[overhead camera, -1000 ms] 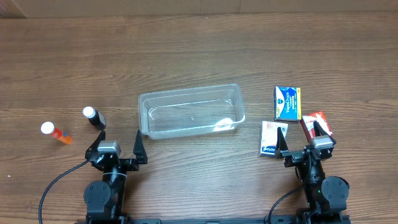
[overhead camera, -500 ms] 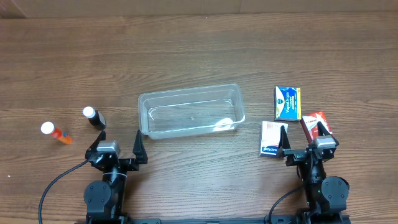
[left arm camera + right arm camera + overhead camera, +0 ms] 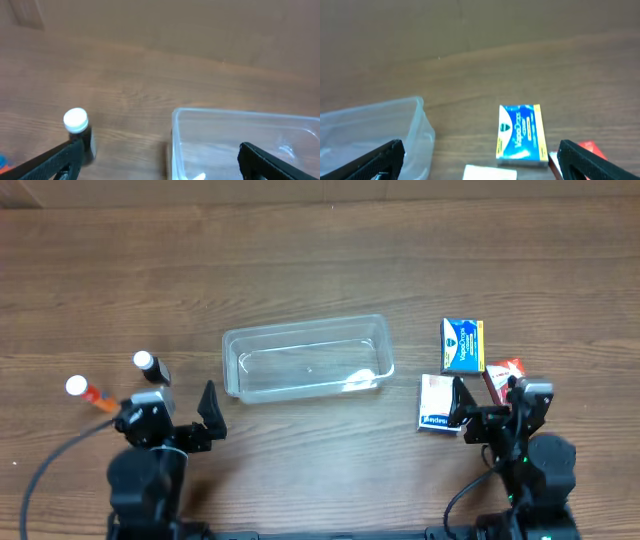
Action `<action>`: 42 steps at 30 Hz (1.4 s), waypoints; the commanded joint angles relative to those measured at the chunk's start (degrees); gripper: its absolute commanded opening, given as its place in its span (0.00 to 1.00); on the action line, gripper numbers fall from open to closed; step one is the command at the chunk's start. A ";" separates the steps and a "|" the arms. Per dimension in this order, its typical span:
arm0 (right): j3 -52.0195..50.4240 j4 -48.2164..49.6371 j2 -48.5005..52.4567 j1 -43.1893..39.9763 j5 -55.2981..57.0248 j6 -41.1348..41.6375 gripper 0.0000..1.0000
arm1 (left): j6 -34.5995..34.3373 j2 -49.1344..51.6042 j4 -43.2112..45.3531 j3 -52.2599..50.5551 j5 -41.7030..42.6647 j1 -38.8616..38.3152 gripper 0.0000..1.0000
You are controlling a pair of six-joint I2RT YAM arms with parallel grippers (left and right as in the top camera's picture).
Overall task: Pack container
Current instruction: 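Move the left gripper to the black pill bottle and grasp it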
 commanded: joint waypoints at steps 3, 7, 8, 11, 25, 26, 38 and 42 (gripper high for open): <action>17.86 -10.95 16.59 0.15 -1.68 2.75 1.00 | -2.49 17.20 -12.83 20.35 -2.25 -0.35 1.00; 32.28 -24.06 32.33 0.15 -2.47 2.75 1.00 | -2.45 30.45 -29.14 36.35 0.52 -0.31 1.00; 34.56 -26.14 35.08 0.15 -2.47 2.75 1.00 | -2.43 32.96 -33.90 39.60 4.20 -0.31 1.00; 38.91 -31.69 40.92 0.15 -2.43 2.49 1.00 | -2.43 37.24 -42.47 45.46 6.75 -0.31 1.00; 39.08 -35.60 45.05 -6.34 0.33 5.18 1.00 | -3.69 71.95 -39.98 56.54 -0.59 15.02 1.00; 39.08 -35.58 45.05 -6.34 0.33 5.18 1.00 | -3.67 73.96 -39.28 56.54 -0.57 15.02 1.00; 39.08 -35.60 45.05 -6.34 0.33 5.18 1.00 | -3.96 84.76 -40.13 56.50 -3.13 15.13 0.64; 39.08 -35.60 45.05 -6.34 0.33 5.18 1.00 | -4.00 84.76 -41.86 56.50 -7.89 15.13 0.70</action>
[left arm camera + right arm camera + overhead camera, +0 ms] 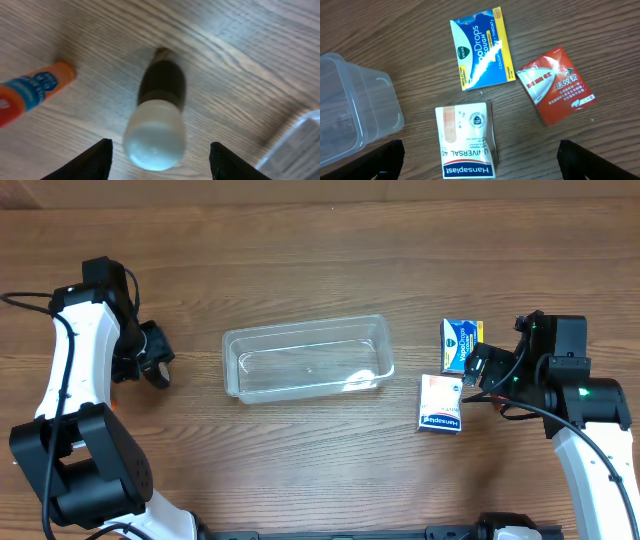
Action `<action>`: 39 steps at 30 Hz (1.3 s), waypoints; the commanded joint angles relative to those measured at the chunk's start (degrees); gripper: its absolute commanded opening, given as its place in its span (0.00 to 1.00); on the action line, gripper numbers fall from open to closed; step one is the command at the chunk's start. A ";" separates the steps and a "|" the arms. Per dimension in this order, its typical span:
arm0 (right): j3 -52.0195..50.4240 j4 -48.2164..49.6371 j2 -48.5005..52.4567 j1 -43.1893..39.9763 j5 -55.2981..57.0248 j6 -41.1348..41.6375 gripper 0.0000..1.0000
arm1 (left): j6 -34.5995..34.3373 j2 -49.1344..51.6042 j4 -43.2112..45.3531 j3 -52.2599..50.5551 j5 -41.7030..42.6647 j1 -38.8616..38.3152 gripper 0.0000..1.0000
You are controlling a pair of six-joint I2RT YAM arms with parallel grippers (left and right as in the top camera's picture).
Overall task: Pack container
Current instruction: 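Move the left gripper to the black pill bottle and grasp it, then carry the black bottle into the container's left end and release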
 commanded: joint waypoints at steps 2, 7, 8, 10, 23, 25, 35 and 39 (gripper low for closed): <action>1.77 0.31 -0.39 -0.22 0.28 0.50 1.00 | -0.20 0.87 -0.39 0.61 -4.11 0.48 0.75; 1.77 0.31 -0.39 -0.22 0.28 0.50 1.00 | -0.07 0.87 2.86 0.52 -2.23 0.48 0.77; 1.77 0.31 -0.39 -0.22 0.28 0.50 1.00 | -0.04 0.87 3.26 0.46 -2.03 0.48 0.77; 1.77 0.28 -0.39 -0.22 0.28 0.50 1.00 | 0.11 1.01 4.92 -0.15 -0.76 0.46 0.75; 1.77 0.17 -0.39 -0.22 0.28 0.50 1.00 | 0.11 2.75 3.85 -0.33 -0.24 0.48 0.32; 1.77 0.17 -0.39 -0.22 0.28 0.50 1.00 | 0.11 2.75 3.39 -0.33 -0.61 0.48 0.21; 1.77 0.17 -0.39 -0.22 0.28 0.50 1.00 | -2.47 -8.68 -7.89 12.04 3.30 -10.21 0.04; 1.77 0.20 -0.39 -0.22 -0.17 0.50 1.00 | -3.65 -13.57 -9.14 14.27 3.26 -22.53 0.04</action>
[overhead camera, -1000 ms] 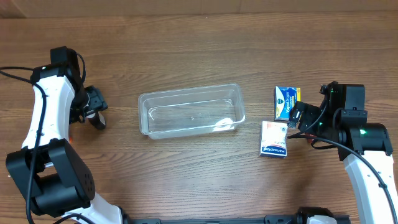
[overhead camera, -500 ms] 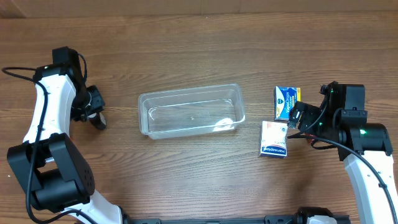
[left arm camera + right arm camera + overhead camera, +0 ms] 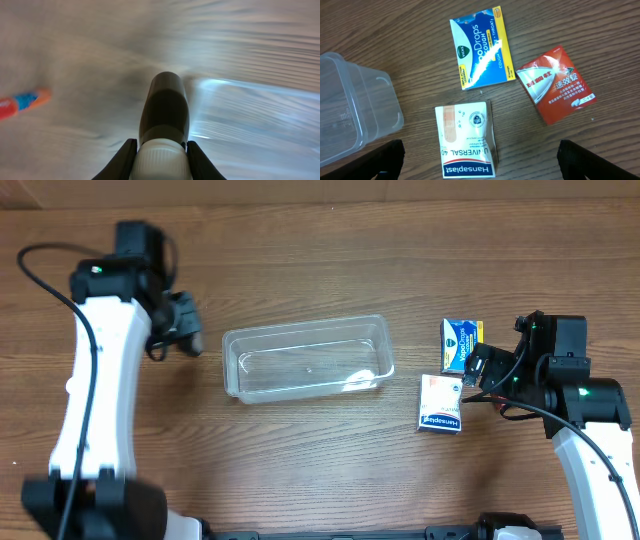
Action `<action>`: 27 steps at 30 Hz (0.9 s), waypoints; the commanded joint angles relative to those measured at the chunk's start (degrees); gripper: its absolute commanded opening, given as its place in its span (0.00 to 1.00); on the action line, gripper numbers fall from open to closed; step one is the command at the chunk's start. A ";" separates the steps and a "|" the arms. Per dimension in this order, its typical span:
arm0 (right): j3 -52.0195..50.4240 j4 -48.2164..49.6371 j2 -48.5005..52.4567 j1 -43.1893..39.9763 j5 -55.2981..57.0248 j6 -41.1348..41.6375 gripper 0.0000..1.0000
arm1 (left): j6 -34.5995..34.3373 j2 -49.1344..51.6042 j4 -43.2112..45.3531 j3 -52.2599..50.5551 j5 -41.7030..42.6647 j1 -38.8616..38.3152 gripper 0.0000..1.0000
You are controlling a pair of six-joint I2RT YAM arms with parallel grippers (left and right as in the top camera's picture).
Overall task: Pack container
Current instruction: 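Carry the black bottle into the container's left end and release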
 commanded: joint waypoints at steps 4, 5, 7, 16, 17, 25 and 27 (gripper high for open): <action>1.77 0.33 -0.39 -0.24 -0.61 0.50 1.00 | -3.45 -1.79 -1.03 -0.20 1.29 -13.20 0.04; 1.77 0.33 -0.39 -0.24 -0.61 0.50 1.00 | -4.13 -0.70 -1.03 -0.94 1.29 -13.31 0.04; 1.77 0.31 -0.39 -0.24 -0.63 0.50 1.00 | -4.44 1.99 -0.15 -2.80 1.29 -13.31 0.04; 1.77 0.31 -0.39 -0.24 -0.61 0.50 1.00 | -3.56 13.27 8.76 -5.01 -6.82 -12.92 0.04; 1.77 0.31 -0.39 -0.22 -0.61 0.50 1.00 | -3.54 13.38 9.57 -5.01 -7.52 -12.66 0.04; 1.77 0.31 -0.39 -0.24 -0.61 0.50 1.00 | -3.58 13.38 10.84 -5.01 -8.24 -12.17 0.07; 1.77 0.31 -0.39 -0.24 -0.61 0.50 1.00 | -3.56 13.38 10.88 -5.01 -6.88 -12.17 0.14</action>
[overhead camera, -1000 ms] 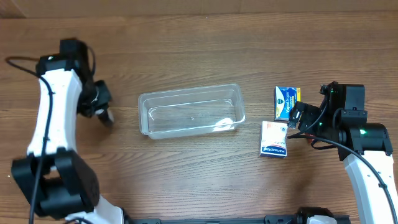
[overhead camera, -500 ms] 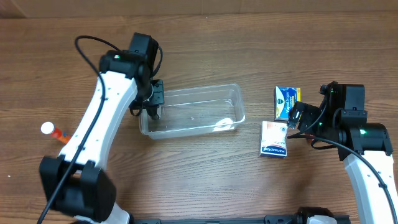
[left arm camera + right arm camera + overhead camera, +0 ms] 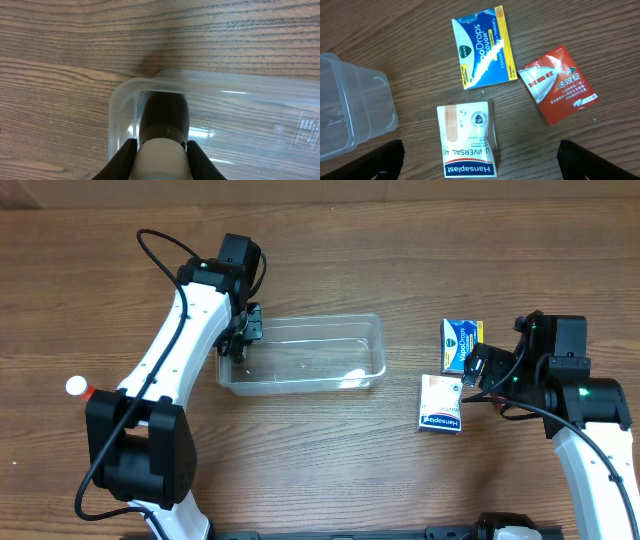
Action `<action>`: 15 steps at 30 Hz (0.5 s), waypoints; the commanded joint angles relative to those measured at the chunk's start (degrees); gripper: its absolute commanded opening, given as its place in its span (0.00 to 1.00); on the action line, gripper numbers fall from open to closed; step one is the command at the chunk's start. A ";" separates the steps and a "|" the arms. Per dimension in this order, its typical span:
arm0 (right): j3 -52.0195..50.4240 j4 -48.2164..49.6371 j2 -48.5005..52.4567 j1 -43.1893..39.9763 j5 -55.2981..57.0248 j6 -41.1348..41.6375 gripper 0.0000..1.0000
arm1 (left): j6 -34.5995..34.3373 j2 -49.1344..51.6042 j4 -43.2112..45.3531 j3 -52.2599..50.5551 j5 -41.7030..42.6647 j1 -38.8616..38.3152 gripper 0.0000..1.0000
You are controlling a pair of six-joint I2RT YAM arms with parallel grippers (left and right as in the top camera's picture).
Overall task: Pack container
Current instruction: 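Carry the black bottle into the container's left end and release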
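A dark bottle with a white cap is held upright in my left gripper, which is shut on it just below the cap. The bottle hangs over the left end of the clear plastic container, just inside its rim. My right gripper stands open above three boxes to the container's right: a blue cough-drops box, a red box and a white plasters box. Nothing is between its fingers.
An orange tube with a white cap lies at the far left of the wooden table. In the overhead view the right arm covers most of the red box.
My left gripper, still shut on the bottle, has moved from beside the container's left end to over that end. The container has shifted slightly to the left. The right arm has not moved.
Both arms were at the near edge with open grippers, and the bottle stood left of the container. Then my left gripper was open around the bottle and my right over the boxes. Then the bottle was gripped beside the container; now it is over the left end.
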 commanded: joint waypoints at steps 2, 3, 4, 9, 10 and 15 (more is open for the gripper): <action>1.75 0.28 -0.39 -0.24 -0.13 0.50 1.00 | -0.57 -0.15 0.28 0.24 0.76 0.22 0.19; 1.75 0.28 -0.39 -0.24 -0.13 0.50 0.98 | -0.57 -0.15 0.28 0.24 1.18 0.22 0.21; 1.75 0.28 -0.39 -0.22 -0.13 0.50 1.00 | -0.57 -0.15 0.31 0.24 1.18 0.22 0.21; 1.75 0.28 -0.39 -0.22 -0.13 0.50 1.00 | -0.57 0.31 0.85 0.24 2.01 0.22 0.24; 1.75 0.26 -0.39 -0.24 -0.13 0.50 1.00 | -0.57 0.94 0.96 0.24 2.67 0.22 0.24; 1.75 0.24 -0.39 -0.24 -0.13 0.50 1.00 | -0.57 3.72 0.63 0.24 2.71 0.22 0.29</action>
